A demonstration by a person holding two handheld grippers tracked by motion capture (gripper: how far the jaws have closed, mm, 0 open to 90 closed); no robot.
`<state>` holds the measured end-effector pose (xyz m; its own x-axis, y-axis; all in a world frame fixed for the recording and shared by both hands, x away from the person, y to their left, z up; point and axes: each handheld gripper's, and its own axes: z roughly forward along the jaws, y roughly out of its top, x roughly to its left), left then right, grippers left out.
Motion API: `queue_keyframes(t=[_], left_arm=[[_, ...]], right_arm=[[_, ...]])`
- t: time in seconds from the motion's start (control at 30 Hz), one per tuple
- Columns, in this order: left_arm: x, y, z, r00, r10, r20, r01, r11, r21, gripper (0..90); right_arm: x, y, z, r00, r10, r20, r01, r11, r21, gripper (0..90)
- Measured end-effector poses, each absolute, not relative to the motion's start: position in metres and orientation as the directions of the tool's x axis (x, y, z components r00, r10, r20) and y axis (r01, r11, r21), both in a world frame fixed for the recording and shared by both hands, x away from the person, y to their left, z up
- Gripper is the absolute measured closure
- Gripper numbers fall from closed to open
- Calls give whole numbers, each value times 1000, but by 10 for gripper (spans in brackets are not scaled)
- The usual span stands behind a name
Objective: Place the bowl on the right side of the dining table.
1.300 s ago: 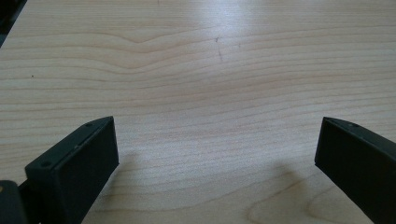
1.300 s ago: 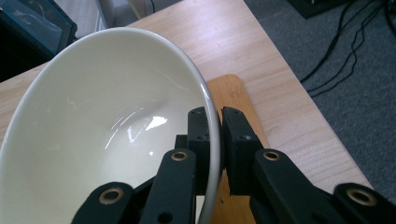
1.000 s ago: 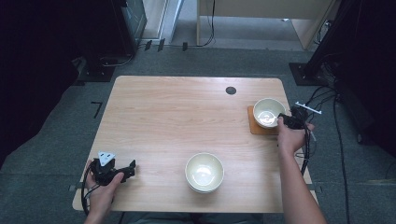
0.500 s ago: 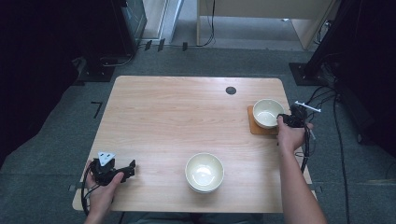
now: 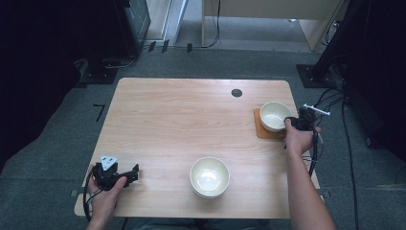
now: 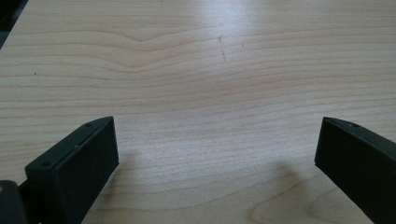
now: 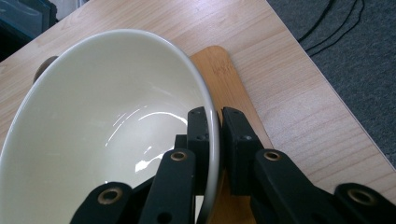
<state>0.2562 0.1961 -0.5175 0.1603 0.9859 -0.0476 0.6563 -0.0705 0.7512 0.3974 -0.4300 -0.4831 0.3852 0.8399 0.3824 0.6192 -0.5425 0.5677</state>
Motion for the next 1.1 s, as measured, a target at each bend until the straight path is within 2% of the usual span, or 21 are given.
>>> queue_keyframes(t=[0.33,0.53,0.63,0.73,0.93,1.1], left_arm=[[256,196,-517,159,986,-49,658,-68,750,0],[256,197,-517,159,986,-51,657,-68,751,0],[256,197,-517,160,986,-51,657,-67,751,0],[256,197,-517,160,986,-52,657,-67,751,0],[256,197,-517,160,986,-51,657,-68,751,0],[256,197,-517,160,986,-50,656,-68,751,0]], right_arm=[[399,-432,-485,382,831,404,615,-555,560,785],[398,-431,-484,348,842,412,606,-537,587,646],[398,-429,-485,323,868,377,604,-496,624,522],[398,-427,-485,346,876,337,620,-483,618,391],[392,-425,-480,342,889,305,605,-456,653,314],[385,-424,-477,300,907,294,612,-420,670,269]])
